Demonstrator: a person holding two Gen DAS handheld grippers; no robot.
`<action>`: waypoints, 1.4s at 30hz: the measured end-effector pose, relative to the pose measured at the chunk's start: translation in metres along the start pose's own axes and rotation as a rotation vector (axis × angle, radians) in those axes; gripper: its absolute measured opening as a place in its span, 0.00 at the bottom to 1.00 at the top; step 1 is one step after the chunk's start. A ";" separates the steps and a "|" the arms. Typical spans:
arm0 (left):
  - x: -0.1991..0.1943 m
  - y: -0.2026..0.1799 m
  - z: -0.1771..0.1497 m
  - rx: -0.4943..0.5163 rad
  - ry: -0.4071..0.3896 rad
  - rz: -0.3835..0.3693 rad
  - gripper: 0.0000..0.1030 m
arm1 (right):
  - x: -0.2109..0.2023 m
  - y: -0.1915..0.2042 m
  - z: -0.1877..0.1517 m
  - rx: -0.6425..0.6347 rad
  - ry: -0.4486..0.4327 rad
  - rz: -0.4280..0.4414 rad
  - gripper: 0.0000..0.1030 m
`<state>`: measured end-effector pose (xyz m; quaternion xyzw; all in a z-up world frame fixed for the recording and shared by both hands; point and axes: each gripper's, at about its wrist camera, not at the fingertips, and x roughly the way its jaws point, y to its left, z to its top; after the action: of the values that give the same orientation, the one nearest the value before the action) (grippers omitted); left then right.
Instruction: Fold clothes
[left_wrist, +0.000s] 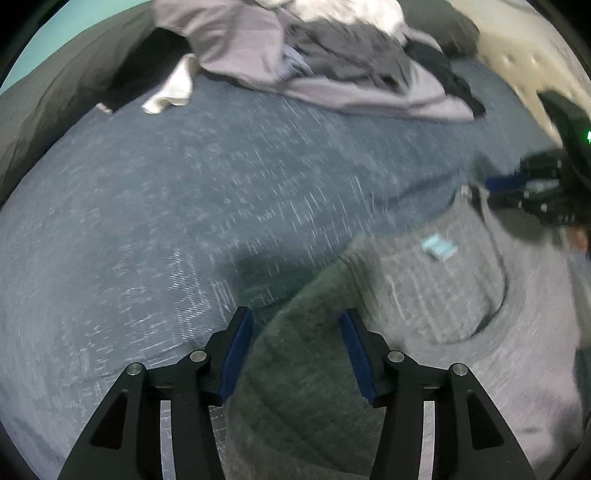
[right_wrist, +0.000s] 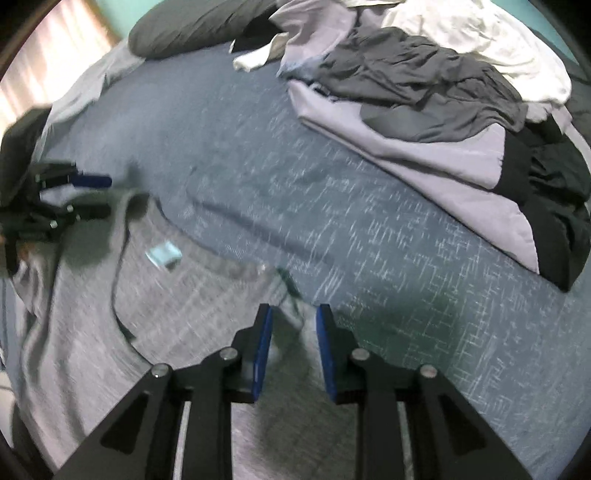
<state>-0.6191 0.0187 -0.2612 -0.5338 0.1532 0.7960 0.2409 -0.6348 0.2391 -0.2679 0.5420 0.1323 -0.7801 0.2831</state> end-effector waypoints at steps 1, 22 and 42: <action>0.002 0.001 -0.001 0.002 0.003 -0.001 0.53 | 0.004 0.003 -0.001 -0.016 0.006 -0.007 0.24; -0.075 0.008 0.024 -0.004 -0.184 0.044 0.07 | -0.086 0.014 0.014 -0.125 -0.280 -0.191 0.01; 0.001 0.036 0.047 -0.103 -0.056 0.052 0.09 | -0.014 -0.004 0.035 -0.032 -0.154 -0.216 0.01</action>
<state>-0.6754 0.0122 -0.2450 -0.5188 0.1192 0.8234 0.1966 -0.6603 0.2286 -0.2423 0.4584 0.1803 -0.8431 0.2156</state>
